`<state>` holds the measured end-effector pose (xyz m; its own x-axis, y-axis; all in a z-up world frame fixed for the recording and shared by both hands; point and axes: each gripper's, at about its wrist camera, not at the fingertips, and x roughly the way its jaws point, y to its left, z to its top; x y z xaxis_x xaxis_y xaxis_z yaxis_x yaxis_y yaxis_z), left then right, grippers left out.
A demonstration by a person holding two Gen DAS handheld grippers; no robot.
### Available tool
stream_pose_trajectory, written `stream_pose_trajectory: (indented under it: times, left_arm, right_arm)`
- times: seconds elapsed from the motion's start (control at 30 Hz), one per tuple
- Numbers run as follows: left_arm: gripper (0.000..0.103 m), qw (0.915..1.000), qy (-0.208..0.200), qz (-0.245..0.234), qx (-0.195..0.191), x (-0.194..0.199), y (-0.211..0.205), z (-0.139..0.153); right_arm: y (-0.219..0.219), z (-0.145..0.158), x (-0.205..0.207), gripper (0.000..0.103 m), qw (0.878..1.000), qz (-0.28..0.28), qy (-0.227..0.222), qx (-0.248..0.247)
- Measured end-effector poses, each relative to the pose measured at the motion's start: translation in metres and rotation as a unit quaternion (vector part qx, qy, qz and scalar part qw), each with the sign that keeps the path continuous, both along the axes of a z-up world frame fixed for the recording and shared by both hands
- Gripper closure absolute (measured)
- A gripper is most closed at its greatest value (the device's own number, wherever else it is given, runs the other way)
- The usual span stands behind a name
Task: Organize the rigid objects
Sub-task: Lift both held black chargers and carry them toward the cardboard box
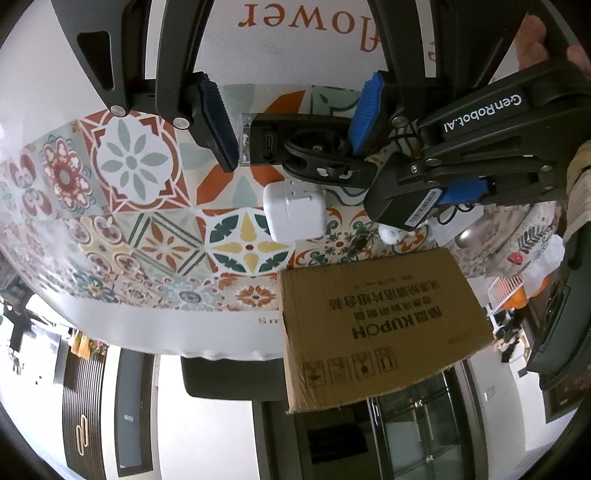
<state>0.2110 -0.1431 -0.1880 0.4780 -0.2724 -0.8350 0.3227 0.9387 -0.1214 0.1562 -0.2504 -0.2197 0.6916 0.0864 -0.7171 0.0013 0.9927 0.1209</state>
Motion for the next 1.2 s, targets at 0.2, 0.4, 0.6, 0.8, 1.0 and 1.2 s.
stream_pose_trajectory:
  times: [0.2, 0.4, 0.6, 0.8, 1.0, 1.2]
  left_arm:
    - [0.062, 0.9999, -0.012, 0.007, -0.01, -0.003, 0.005, 0.016]
    - [0.062, 0.999, -0.038, 0.021, -0.013, -0.004, 0.015, 0.039]
    - [0.062, 0.998, -0.05, 0.034, -0.017, -0.009, 0.029, 0.059]
    - [0.062, 0.9958, -0.068, 0.056, -0.023, -0.015, 0.046, 0.081]
    - [0.062, 0.9916, -0.104, 0.073, -0.022, -0.018, 0.06, 0.112]
    - [0.062, 0.9867, -0.135, 0.087, -0.023, -0.016, 0.071, 0.14]
  right_arm:
    - [0.004, 0.016, -0.001, 0.043, 1.0, 0.002, -0.013, -0.016]
    - [0.007, 0.037, -0.001, 0.043, 0.999, 0.0, -0.031, -0.031]
    - [0.006, 0.062, -0.002, 0.043, 0.998, -0.009, -0.055, -0.028]
    - [0.013, 0.093, -0.001, 0.043, 0.995, -0.007, -0.088, -0.038]
    - [0.027, 0.121, -0.001, 0.043, 0.992, 0.006, -0.116, -0.045]
    - [0.037, 0.147, 0.003, 0.043, 0.989, 0.005, -0.142, -0.047]
